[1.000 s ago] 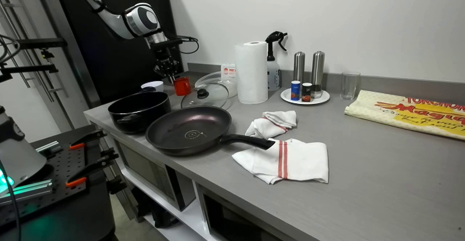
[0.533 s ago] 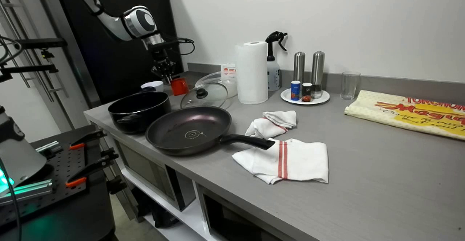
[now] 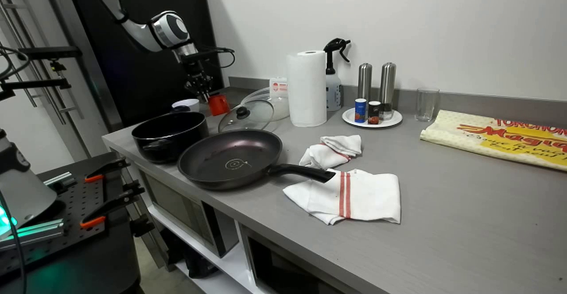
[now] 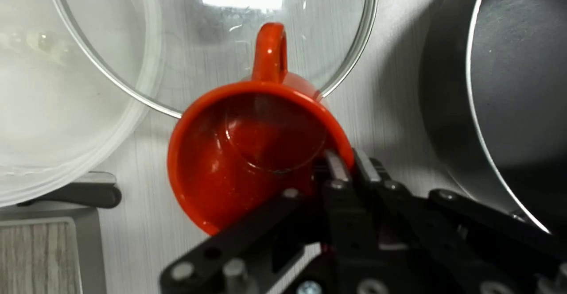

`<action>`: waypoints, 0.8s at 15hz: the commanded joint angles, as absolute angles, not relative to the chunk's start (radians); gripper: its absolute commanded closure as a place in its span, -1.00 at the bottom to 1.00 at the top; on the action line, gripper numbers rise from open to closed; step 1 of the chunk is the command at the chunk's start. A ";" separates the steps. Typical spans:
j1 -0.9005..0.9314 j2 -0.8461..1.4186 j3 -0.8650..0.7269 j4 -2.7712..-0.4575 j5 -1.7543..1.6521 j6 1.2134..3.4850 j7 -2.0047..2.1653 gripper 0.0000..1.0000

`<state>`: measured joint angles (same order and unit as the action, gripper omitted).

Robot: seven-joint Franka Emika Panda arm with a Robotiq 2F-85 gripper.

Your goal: Move the cup to the left

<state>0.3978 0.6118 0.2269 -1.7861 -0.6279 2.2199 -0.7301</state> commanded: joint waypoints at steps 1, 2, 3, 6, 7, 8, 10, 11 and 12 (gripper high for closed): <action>0.431 0.663 0.229 -1.707 -0.681 2.173 -0.735 0.96; 0.438 0.668 0.230 -1.697 -0.691 2.167 -0.734 0.96; 0.443 0.673 0.231 -1.688 -0.700 2.162 -0.733 0.96; 0.455 0.682 0.233 -1.666 -0.719 2.150 -0.730 0.96; 0.458 0.684 0.234 -1.660 -0.725 2.147 -0.729 0.96; 0.460 0.686 0.234 -1.655 -0.727 2.147 -0.728 0.96; 0.464 0.686 0.236 -1.648 -0.730 2.148 -0.727 0.96; 0.465 0.687 0.237 -1.645 -0.731 2.148 -0.728 0.96; 0.467 0.690 0.237 -1.640 -0.732 2.146 -0.730 0.96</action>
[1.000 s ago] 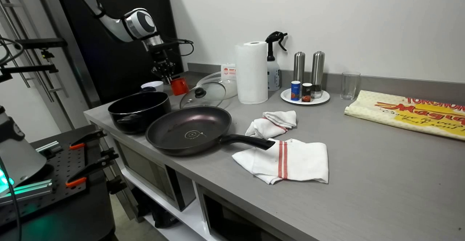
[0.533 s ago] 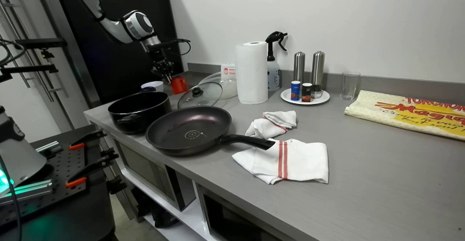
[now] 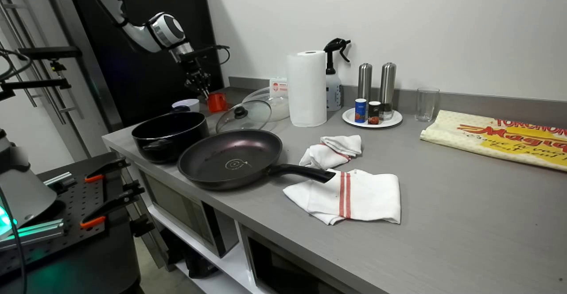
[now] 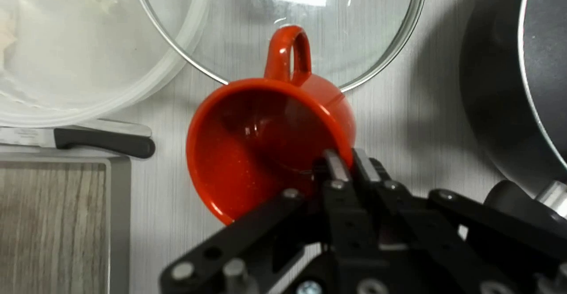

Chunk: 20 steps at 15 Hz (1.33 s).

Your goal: Move the cup to the left

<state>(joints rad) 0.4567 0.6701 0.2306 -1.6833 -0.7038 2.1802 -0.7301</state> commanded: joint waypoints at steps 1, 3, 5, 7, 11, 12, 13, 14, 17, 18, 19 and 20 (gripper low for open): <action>0.469 0.696 0.238 -1.635 -0.734 2.145 -0.732 0.96; 0.472 0.710 0.241 -1.620 -0.735 2.139 -0.740 0.96; 0.479 0.726 0.243 -1.604 -0.737 2.131 -0.745 0.96; 0.485 0.747 0.245 -1.582 -0.736 2.120 -0.756 0.96; 0.497 0.784 0.250 -1.540 -0.734 2.102 -0.783 0.96; 0.500 0.793 0.250 -1.530 -0.734 2.101 -0.790 0.96; 0.502 0.802 0.251 -1.519 -0.733 2.100 -0.800 0.96; 0.506 0.812 0.251 -1.508 -0.734 2.101 -0.808 0.96; 0.513 0.834 0.251 -1.482 -0.735 2.114 -0.833 0.96; 0.514 0.840 0.252 -1.474 -0.734 2.119 -0.844 0.96; 0.513 0.847 0.252 -1.468 -0.735 2.132 -0.853 0.96; 0.510 0.851 0.253 -1.469 -0.736 2.152 -0.862 0.96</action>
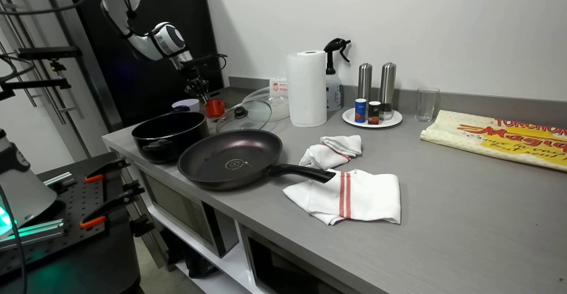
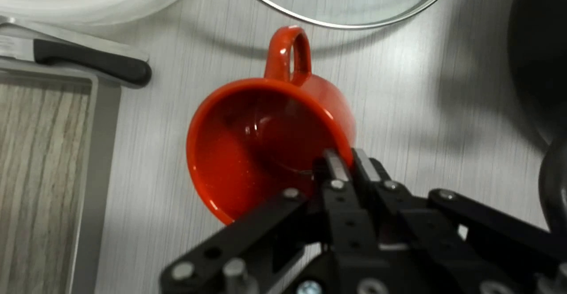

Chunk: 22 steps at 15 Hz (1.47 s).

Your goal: Move the cup to the left

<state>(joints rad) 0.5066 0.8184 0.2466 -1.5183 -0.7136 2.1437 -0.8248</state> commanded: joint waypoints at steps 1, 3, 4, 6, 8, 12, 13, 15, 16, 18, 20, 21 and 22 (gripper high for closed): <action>0.507 0.852 0.254 -1.472 -0.737 2.171 -0.868 0.96; 0.497 0.850 0.255 -1.493 -0.737 2.218 -0.879 0.96; 0.491 0.848 0.256 -1.505 -0.736 2.246 -0.885 0.96; 0.482 0.841 0.254 -1.532 -0.737 2.299 -0.888 0.96; 0.472 0.836 0.252 -1.551 -0.735 2.341 -0.889 0.96; 0.448 0.825 0.251 -1.593 -0.724 2.406 -0.883 0.96; 0.443 0.821 0.251 -1.602 -0.724 2.421 -0.880 0.96; 0.434 0.814 0.250 -1.620 -0.724 2.444 -0.877 0.96; 0.431 0.813 0.250 -1.625 -0.722 2.452 -0.877 0.96; 0.425 0.808 0.250 -1.637 -0.721 2.467 -0.877 0.44; 0.421 0.807 0.250 -1.645 -0.720 2.475 -0.878 0.03; 0.419 0.807 0.250 -1.649 -0.719 2.479 -0.878 -0.10; 0.418 0.807 0.251 -1.652 -0.719 2.480 -0.878 -0.26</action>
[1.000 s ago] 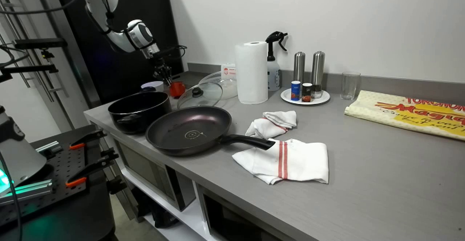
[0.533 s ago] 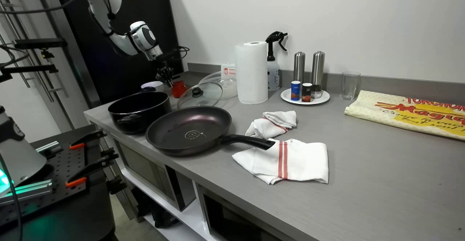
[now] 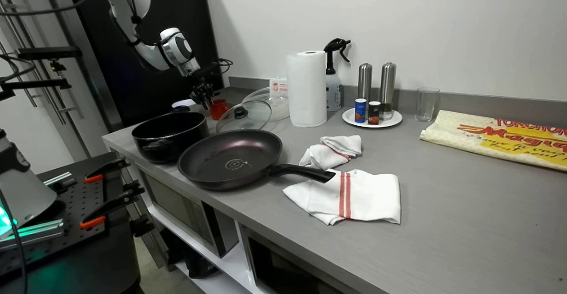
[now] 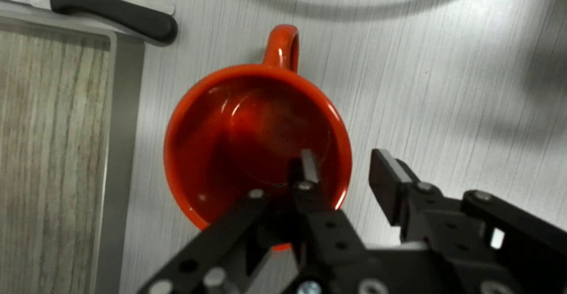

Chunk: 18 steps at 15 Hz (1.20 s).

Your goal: Move the cup to the left

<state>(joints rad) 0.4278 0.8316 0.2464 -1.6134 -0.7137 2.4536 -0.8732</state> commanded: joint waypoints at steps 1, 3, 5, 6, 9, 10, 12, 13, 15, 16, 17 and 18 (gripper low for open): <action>0.417 0.808 0.251 -1.652 -0.717 2.481 -0.879 -0.39; 0.416 0.807 0.252 -1.656 -0.717 2.481 -0.879 -0.68; 0.417 0.805 0.250 -1.657 -0.718 2.482 -0.876 -0.98; 0.417 0.804 0.250 -1.658 -0.719 2.483 -0.875 -0.99; 0.419 0.799 0.248 -1.663 -0.722 2.487 -0.870 -1.00; 0.420 0.797 0.247 -1.664 -0.724 2.488 -0.868 -1.00; 0.424 0.789 0.243 -1.669 -0.729 2.493 -0.859 -1.00; 0.426 0.783 0.243 -1.673 -0.731 2.495 -0.856 -1.00; 0.435 0.757 0.236 -1.692 -0.742 2.507 -0.836 -1.00; 0.438 0.744 0.234 -1.703 -0.746 2.514 -0.826 -1.00; 0.444 0.728 0.230 -1.716 -0.754 2.521 -0.813 -1.00; 0.448 0.713 0.229 -1.727 -0.761 2.527 -0.802 -1.00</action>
